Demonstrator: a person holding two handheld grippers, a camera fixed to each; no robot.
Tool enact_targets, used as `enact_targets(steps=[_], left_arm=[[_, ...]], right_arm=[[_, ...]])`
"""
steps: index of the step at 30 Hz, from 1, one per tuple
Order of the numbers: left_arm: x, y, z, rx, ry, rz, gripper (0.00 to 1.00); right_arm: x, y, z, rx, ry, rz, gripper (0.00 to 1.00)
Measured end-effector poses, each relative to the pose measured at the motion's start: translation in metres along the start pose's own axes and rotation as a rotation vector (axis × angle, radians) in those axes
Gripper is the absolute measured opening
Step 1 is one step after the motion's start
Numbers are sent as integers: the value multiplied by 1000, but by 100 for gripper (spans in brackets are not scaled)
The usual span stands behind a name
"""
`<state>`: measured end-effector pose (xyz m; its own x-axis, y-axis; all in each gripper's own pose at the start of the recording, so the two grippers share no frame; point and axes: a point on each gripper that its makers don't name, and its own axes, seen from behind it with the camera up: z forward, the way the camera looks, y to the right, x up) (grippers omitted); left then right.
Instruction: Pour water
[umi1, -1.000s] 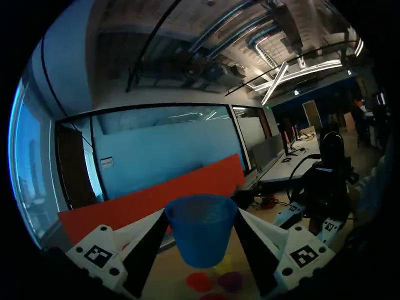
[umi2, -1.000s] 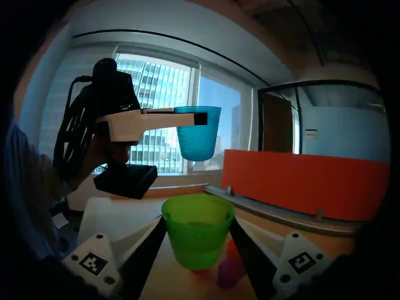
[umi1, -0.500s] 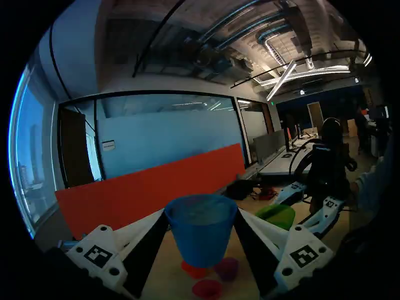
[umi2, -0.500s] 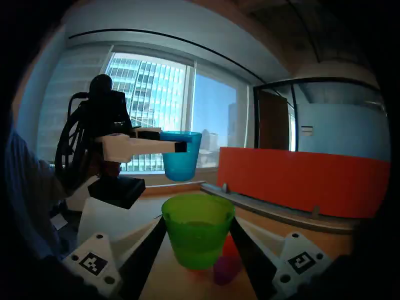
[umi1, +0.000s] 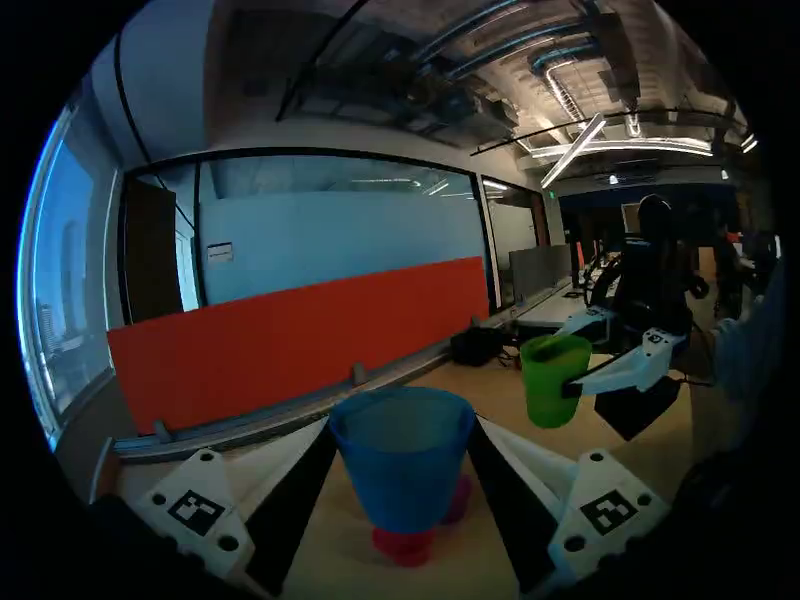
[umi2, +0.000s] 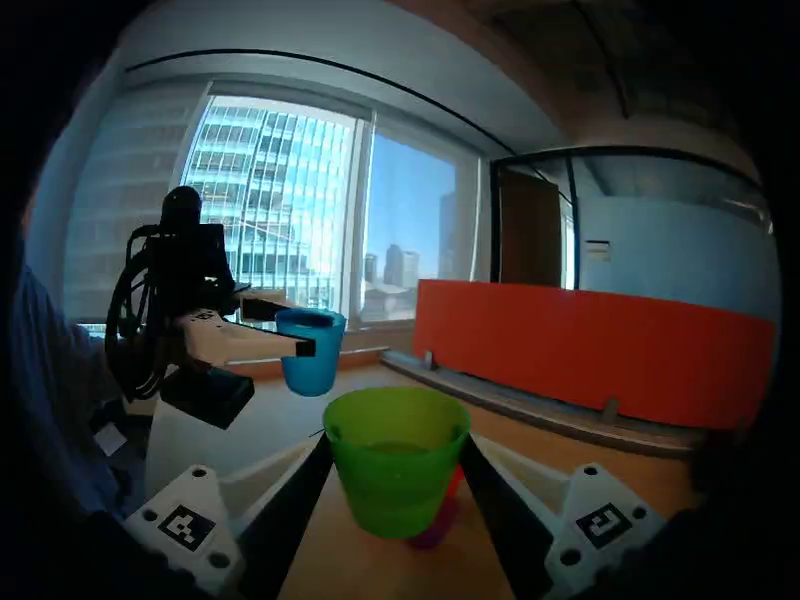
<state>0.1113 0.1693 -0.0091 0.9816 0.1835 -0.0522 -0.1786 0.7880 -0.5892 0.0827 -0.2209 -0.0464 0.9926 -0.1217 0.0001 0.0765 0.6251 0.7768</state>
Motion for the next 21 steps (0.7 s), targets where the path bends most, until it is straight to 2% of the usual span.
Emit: enact_targets(steps=[14, 21], left_arm=[[-48, -1, -8, -7, -83, -17, 88], [-69, -3, -6, -4, -131, -14, 88]], right_arm=[[-6, 32, -21, -68, -34, -1, 89], [-13, 39, -25, -69, -54, 30, 89]])
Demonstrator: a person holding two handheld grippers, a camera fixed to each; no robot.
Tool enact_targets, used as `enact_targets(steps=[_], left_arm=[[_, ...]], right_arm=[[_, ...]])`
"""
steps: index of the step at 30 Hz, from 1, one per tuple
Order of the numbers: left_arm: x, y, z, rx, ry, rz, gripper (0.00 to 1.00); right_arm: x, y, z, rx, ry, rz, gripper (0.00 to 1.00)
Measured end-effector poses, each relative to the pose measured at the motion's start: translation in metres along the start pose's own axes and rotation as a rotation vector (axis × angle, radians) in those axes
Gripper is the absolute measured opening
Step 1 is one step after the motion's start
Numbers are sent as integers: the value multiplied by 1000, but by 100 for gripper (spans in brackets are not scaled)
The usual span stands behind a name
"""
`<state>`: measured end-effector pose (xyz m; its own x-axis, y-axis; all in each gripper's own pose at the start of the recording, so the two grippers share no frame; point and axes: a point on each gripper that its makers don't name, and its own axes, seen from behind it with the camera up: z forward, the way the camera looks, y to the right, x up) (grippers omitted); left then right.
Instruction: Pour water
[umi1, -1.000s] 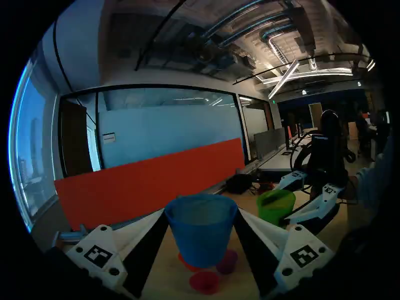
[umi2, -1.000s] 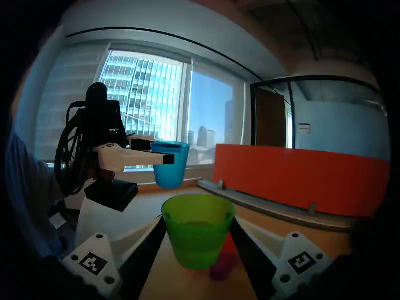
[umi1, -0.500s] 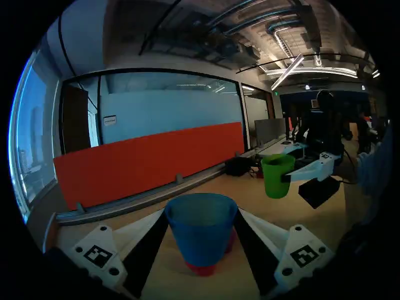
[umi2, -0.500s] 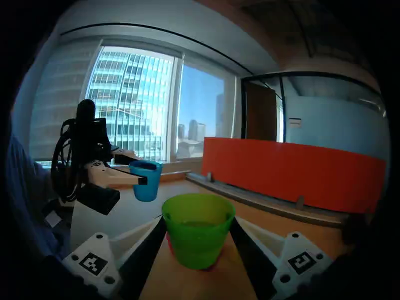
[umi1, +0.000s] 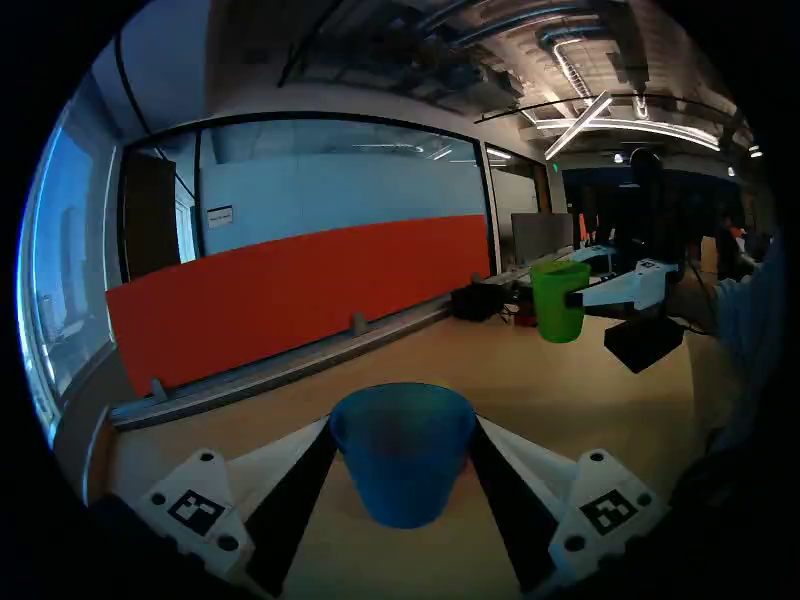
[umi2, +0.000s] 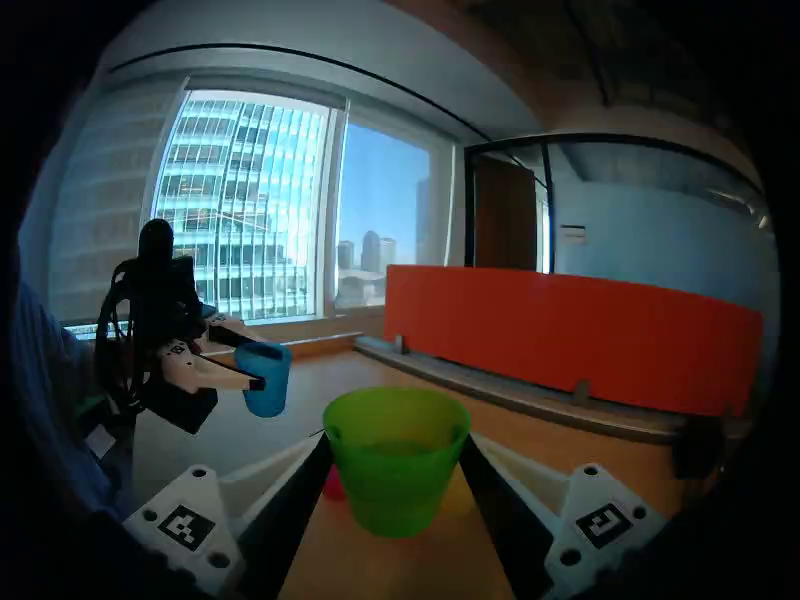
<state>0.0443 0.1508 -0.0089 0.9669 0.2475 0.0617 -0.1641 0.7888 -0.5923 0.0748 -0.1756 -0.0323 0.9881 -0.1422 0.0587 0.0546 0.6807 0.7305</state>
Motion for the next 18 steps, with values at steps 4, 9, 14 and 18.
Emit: enact_targets(steps=[4, 9, 14, 18], left_arm=[[-16, 2, 3, -6, -45, 3, 88], [-33, 2, 6, -13, -95, 18, 88], [-53, 4, 9, -28, -154, 18, 88], [-71, 6, 10, -38, -209, 23, 88]], right_arm=[[-10, 2, -1, 9, -29, 10, 89], [-23, 6, 0, 18, -69, 22, 89], [-38, 8, 0, 30, -115, 29, 89], [-50, 10, 0, 40, -157, 21, 89]])
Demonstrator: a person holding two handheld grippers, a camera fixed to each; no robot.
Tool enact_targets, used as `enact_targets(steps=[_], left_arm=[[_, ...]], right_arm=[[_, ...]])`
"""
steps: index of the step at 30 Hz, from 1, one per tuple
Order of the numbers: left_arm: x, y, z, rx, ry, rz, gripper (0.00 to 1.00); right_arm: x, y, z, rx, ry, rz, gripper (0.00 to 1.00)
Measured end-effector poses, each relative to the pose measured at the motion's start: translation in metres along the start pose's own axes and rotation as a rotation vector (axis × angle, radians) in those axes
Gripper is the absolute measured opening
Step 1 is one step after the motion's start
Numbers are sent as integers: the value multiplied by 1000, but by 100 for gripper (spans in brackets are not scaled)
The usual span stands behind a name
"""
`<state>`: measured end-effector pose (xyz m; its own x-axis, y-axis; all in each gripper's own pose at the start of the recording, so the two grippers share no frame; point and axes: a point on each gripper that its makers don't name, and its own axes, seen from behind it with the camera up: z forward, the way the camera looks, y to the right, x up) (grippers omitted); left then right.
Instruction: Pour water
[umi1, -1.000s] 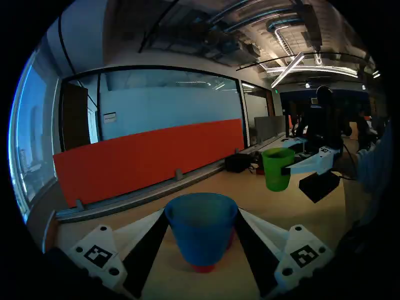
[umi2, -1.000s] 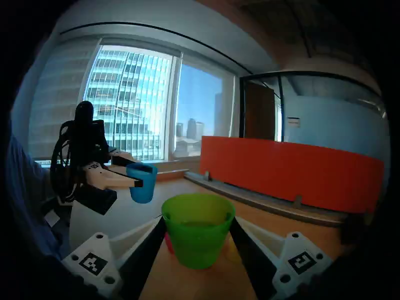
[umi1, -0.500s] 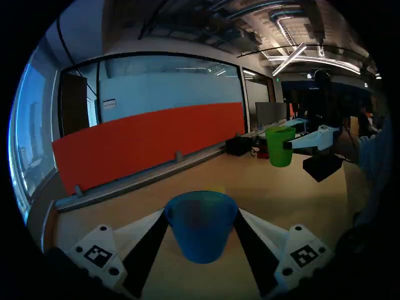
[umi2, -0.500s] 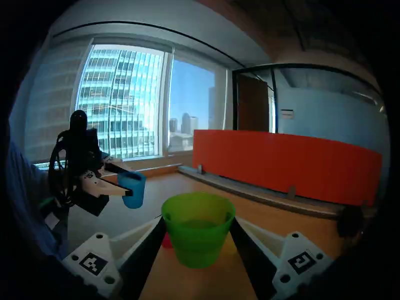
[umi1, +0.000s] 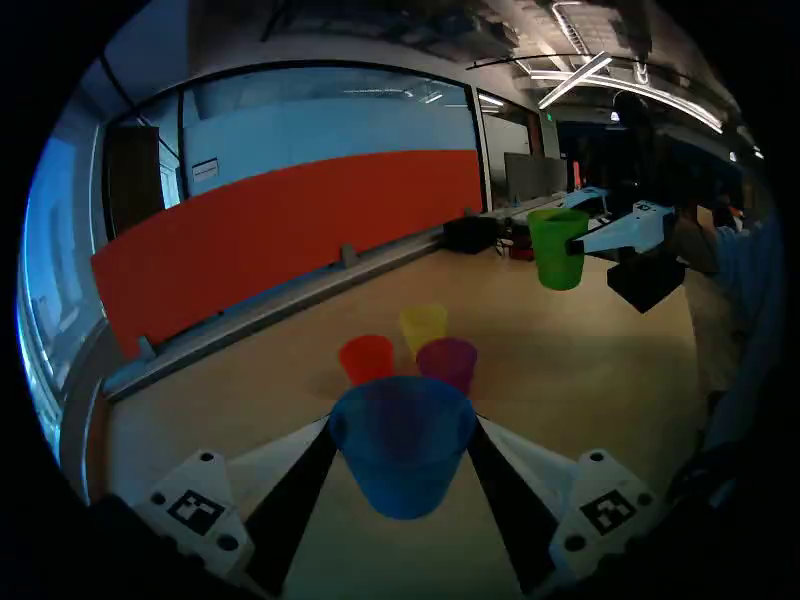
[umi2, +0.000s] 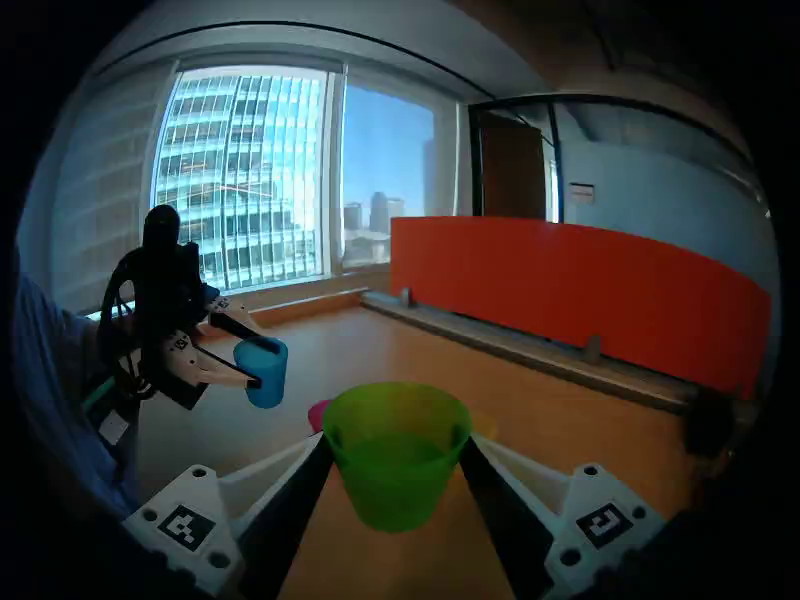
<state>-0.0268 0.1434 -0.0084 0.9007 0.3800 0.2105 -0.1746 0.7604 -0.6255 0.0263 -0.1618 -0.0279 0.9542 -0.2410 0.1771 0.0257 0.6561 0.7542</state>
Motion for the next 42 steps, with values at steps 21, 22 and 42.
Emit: enact_targets(steps=[21, 22, 42], left_arm=[[-66, 0, 21, -63, -223, 45, 88], [-68, 1, 22, -68, -231, 46, 88], [-92, 12, 40, -130, -273, 17, 88]], right_arm=[[-57, 8, 11, 25, -197, -36, 89], [-59, 9, 11, 25, -202, -36, 89], [-82, 15, 13, 17, -246, -33, 89]])
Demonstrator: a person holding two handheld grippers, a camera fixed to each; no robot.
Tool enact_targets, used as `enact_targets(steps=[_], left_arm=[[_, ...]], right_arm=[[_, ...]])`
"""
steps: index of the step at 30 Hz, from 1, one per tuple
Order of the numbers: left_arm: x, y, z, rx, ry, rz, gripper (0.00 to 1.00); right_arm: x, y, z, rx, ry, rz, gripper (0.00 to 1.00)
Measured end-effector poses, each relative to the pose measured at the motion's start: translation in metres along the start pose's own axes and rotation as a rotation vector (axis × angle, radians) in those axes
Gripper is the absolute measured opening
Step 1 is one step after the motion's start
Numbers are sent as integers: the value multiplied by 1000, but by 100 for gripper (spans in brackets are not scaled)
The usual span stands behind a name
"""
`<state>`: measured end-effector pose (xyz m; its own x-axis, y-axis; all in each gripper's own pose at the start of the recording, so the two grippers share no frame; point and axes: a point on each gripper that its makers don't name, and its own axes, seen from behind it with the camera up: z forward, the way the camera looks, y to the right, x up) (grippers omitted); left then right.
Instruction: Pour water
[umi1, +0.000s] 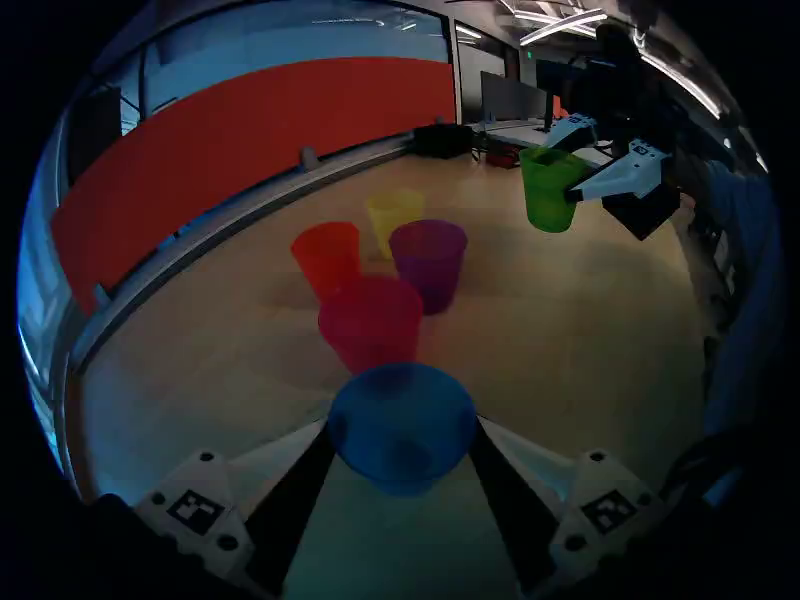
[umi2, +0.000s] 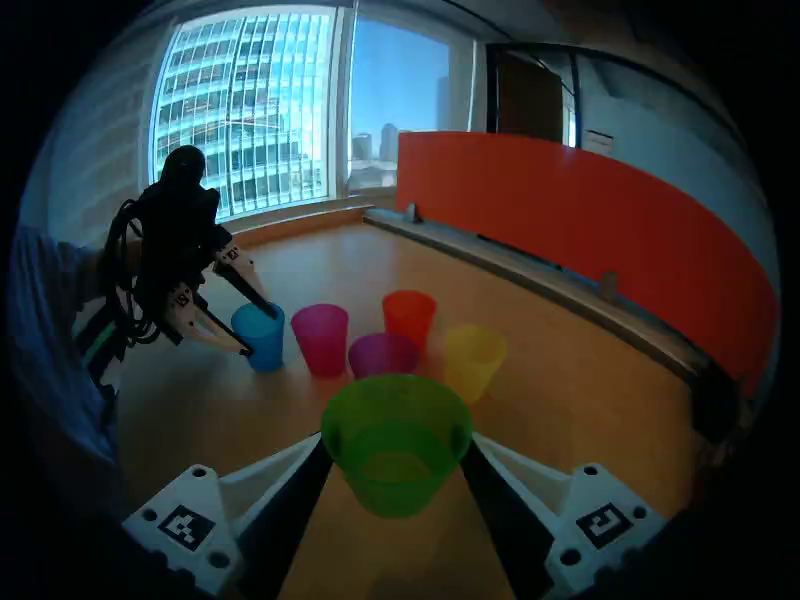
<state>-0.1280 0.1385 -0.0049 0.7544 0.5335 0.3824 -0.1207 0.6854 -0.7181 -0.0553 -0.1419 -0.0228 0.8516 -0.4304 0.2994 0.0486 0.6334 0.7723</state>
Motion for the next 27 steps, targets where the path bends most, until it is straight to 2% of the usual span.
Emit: enact_targets(steps=[11, 17, 21, 27], left_arm=[[-7, -2, -1, -11, 1, -19, 88], [-19, -5, 0, -7, -30, -28, 89], [-24, -3, 0, -8, -46, -28, 94], [-33, -1, -4, -6, -71, -30, 95]], right_arm=[[-8, -3, 5, -3, -16, -1, 89], [-9, -5, 8, -1, -20, 0, 89], [-11, -6, 10, -1, -24, 2, 89], [-21, -7, 17, -3, -39, 3, 89]])
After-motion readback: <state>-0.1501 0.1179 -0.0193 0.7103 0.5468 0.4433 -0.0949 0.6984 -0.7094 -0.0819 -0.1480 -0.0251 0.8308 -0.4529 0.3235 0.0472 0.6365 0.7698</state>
